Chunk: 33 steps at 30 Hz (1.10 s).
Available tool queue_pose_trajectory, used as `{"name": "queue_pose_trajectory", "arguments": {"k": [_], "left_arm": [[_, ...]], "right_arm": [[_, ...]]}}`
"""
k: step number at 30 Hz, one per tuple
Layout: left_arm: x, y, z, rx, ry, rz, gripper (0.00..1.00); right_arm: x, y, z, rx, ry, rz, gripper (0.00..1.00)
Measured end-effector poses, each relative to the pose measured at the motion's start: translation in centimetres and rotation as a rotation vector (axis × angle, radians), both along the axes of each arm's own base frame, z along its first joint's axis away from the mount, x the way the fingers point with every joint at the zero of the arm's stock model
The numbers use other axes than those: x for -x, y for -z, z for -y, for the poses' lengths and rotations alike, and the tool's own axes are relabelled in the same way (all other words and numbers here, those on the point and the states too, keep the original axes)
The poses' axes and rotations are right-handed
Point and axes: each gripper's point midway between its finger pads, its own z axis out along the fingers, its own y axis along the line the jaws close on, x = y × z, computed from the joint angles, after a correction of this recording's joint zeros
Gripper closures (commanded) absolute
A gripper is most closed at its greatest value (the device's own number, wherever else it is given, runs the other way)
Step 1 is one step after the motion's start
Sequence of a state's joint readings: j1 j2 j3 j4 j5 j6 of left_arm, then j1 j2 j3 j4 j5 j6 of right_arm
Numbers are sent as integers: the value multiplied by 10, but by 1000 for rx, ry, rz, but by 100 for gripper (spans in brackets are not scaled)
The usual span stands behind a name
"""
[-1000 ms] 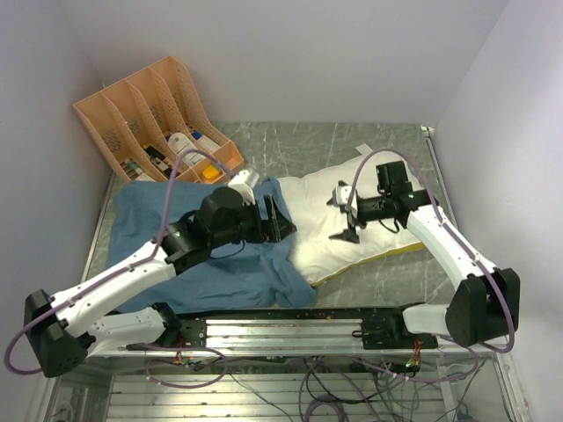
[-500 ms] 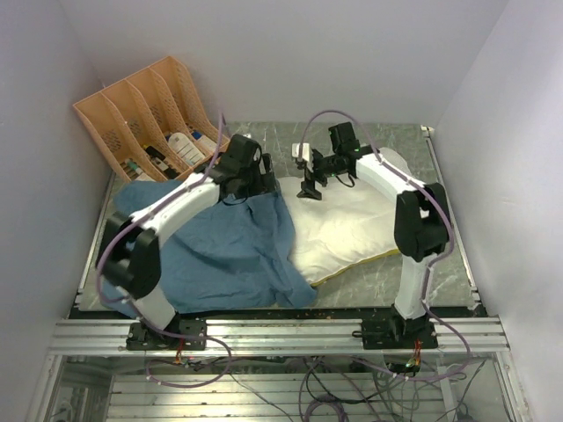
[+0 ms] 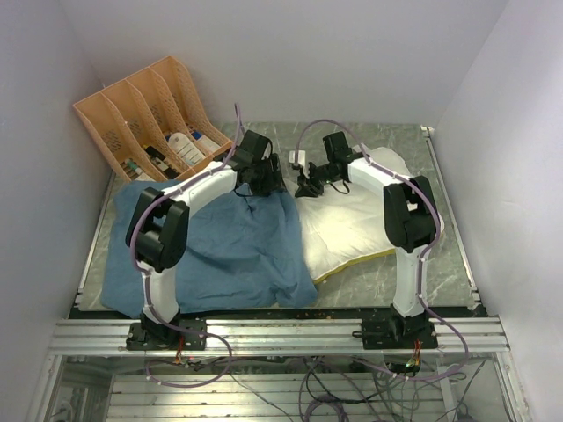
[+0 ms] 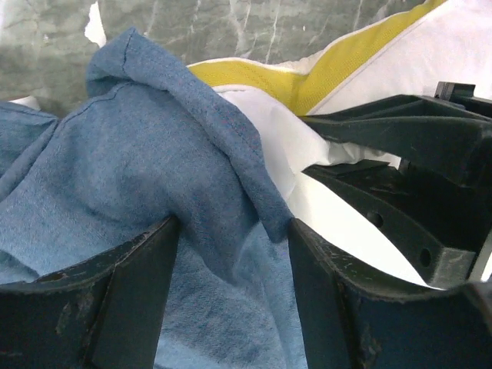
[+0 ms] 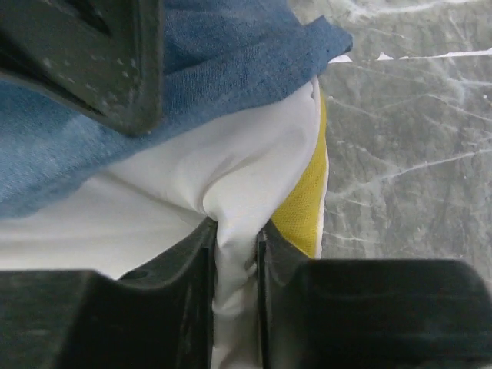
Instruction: Put the pillow into the pillowcase
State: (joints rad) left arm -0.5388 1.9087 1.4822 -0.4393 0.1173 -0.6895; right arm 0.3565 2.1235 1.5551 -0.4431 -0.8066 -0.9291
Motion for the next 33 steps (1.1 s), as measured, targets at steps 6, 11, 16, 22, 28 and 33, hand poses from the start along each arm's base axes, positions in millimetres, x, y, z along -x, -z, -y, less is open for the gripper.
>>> {"name": "queue_pose_trajectory", "arguments": {"k": [6, 11, 16, 22, 28, 33], "left_arm": [[-2, 10, 6, 18, 11, -29, 66], [-3, 4, 8, 38, 18, -32, 93], [-4, -31, 23, 106, 70, -15, 93], [-9, -127, 38, 219, 130, 130, 93], [19, -203, 47, 322, 210, 243, 93], [48, -203, 79, 326, 310, 238, 93]], "right_arm": [[1, -4, 0, -25, 19, -7, 100], [7, -16, 2, -45, 40, 17, 100], [14, -60, 9, -82, 88, 82, 100], [13, -147, 18, -143, 159, 253, 100], [36, -177, 7, -168, 230, 384, 100], [41, -173, 12, -253, 319, 302, 100]]}}
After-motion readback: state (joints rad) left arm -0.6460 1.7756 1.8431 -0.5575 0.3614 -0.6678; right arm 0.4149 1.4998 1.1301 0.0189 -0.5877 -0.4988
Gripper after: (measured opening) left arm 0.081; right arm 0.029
